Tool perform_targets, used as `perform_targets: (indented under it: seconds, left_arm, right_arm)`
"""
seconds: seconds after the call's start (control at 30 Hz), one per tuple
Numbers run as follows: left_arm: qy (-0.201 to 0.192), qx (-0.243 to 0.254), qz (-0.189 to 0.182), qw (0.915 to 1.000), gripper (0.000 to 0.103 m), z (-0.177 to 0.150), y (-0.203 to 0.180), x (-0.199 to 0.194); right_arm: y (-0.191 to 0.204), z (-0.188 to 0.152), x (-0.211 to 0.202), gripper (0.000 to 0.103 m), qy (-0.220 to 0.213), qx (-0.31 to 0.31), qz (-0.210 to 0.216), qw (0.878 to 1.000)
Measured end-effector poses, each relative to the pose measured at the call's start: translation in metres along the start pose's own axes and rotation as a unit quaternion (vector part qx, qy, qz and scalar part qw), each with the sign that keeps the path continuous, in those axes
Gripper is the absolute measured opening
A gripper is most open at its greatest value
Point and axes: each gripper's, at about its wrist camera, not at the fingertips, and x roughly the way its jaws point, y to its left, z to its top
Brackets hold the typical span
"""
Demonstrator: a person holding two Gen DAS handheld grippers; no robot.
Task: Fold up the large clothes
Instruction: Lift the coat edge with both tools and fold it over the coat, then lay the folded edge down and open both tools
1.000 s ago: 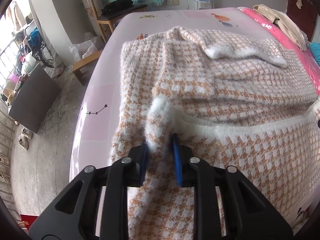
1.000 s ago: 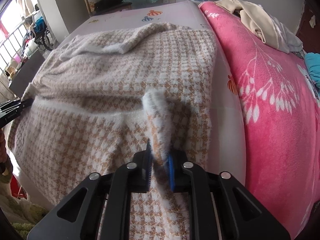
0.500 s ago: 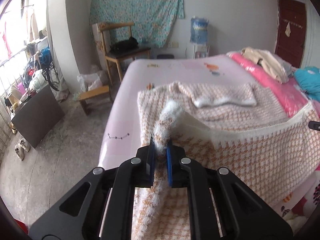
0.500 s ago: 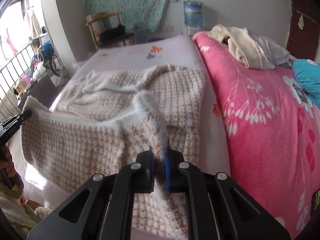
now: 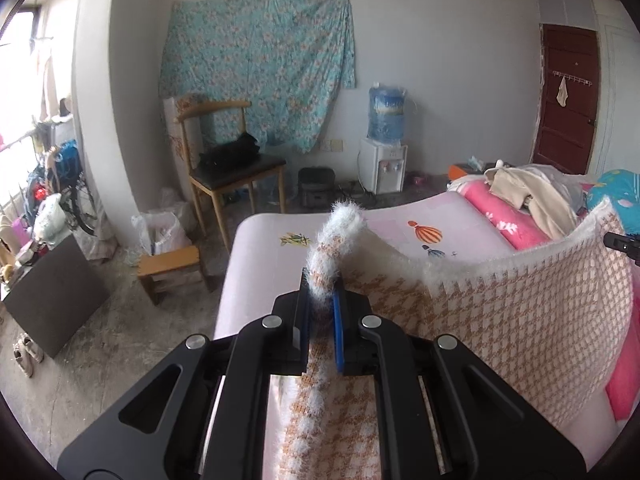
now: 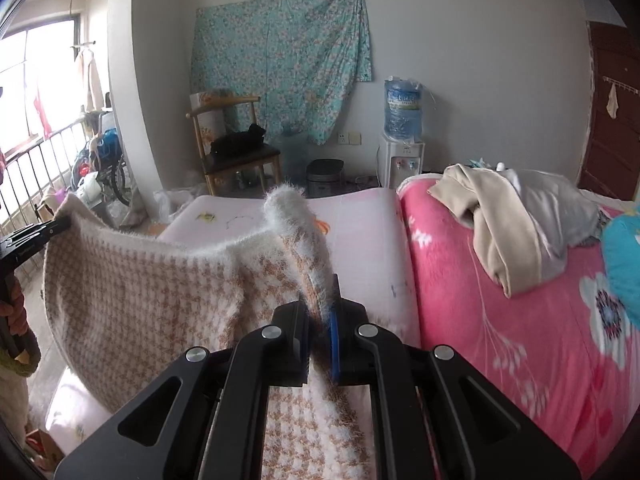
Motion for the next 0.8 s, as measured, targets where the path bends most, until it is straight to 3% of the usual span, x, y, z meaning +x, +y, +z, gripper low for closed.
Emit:
perform_targets:
  seconds: [0.1,0.2,0.27,0.33,0.37,0.43,0.53,0.63,0.73,0.8]
  left_arm:
    - [0.061,-0.017,-0.021,0.9977,0.009,0.008,0.008,0.072]
    - [0.147,-0.043,-0.034,0.9876,0.014,-0.008,0.020,0.145]
    - [0.202,-0.067,-0.044,0.9761,0.020,-0.028,0.031,0.182]
    - [0.248,-0.099,-0.034,0.9631,0.024,-0.047,0.046,0.205]
    - [0.247,-0.125,-0.045,0.9599,0.032,-0.050,0.056,0.205]
    - [0.227,-0.150,-0.052,0.9608,0.037,-0.050,0.069,0.195]
    - [0.181,-0.159,-0.068,0.9681,0.038,-0.039,0.075,0.168]
    - [0.156,-0.149,-0.121,0.9689,0.042,-0.030,0.061,0.152]
    - [0.200,-0.112,-0.162,0.9599,0.054,-0.033,0.027,0.166]
    - [0.245,-0.096,-0.140,0.9547,0.055,-0.046,0.014,0.187]
  right_arm:
    - [-0.017,0.006,0.064,0.008,0.048,0.024,0.006,0.999]
    - [-0.039,-0.009,0.126,0.008,0.119,0.067,0.025,0.990]
    - [-0.057,-0.024,0.155,0.016,0.163,0.101,0.040,0.981]
    - [-0.076,-0.034,0.163,0.034,0.180,0.141,0.045,0.972]
    - [-0.083,-0.036,0.161,0.046,0.174,0.156,0.049,0.971]
    - [-0.103,-0.035,0.146,0.054,0.150,0.192,0.057,0.968]
    - [-0.122,-0.027,0.122,0.054,0.113,0.221,0.038,0.968]
    - [-0.097,-0.013,0.118,0.054,0.099,0.180,0.068,0.976]
    - [-0.059,-0.009,0.145,0.054,0.131,0.139,0.117,0.975]
    - [-0.047,-0.014,0.172,0.054,0.169,0.144,0.147,0.964]
